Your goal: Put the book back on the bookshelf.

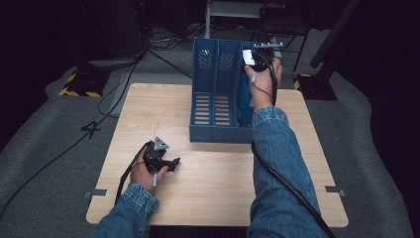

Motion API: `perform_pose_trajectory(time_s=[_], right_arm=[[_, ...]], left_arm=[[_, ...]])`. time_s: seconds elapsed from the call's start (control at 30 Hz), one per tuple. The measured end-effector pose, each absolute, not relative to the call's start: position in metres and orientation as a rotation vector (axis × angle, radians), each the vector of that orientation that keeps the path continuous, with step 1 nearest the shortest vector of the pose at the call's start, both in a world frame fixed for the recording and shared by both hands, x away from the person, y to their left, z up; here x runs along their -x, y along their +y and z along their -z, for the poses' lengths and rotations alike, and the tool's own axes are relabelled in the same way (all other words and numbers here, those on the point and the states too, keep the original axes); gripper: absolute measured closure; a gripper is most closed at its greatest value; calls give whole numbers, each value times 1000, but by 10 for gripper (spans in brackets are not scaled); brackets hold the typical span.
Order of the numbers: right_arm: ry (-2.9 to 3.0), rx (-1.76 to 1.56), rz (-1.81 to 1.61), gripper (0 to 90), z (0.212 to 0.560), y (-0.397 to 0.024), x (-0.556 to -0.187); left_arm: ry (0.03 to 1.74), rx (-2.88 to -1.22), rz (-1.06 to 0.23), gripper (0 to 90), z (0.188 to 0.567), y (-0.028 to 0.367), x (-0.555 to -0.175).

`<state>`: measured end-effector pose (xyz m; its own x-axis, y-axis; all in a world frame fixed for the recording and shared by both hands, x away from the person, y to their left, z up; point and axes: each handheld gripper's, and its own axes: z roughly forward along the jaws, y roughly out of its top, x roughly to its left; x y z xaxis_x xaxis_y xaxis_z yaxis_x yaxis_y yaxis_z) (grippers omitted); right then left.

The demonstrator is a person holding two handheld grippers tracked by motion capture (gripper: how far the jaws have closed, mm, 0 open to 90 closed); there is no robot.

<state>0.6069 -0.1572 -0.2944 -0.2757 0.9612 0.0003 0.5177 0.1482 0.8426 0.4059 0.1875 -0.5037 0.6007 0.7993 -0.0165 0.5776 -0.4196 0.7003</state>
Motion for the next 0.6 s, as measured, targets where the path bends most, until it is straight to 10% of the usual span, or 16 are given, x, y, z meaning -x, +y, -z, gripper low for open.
perform_pose_trajectory(time_s=[0.6], right_arm=[[1905, -1233, -1169, 432, 250, -181, -525]], left_arm=[[1085, -2153, -421, 224, 504, 189, -400]])
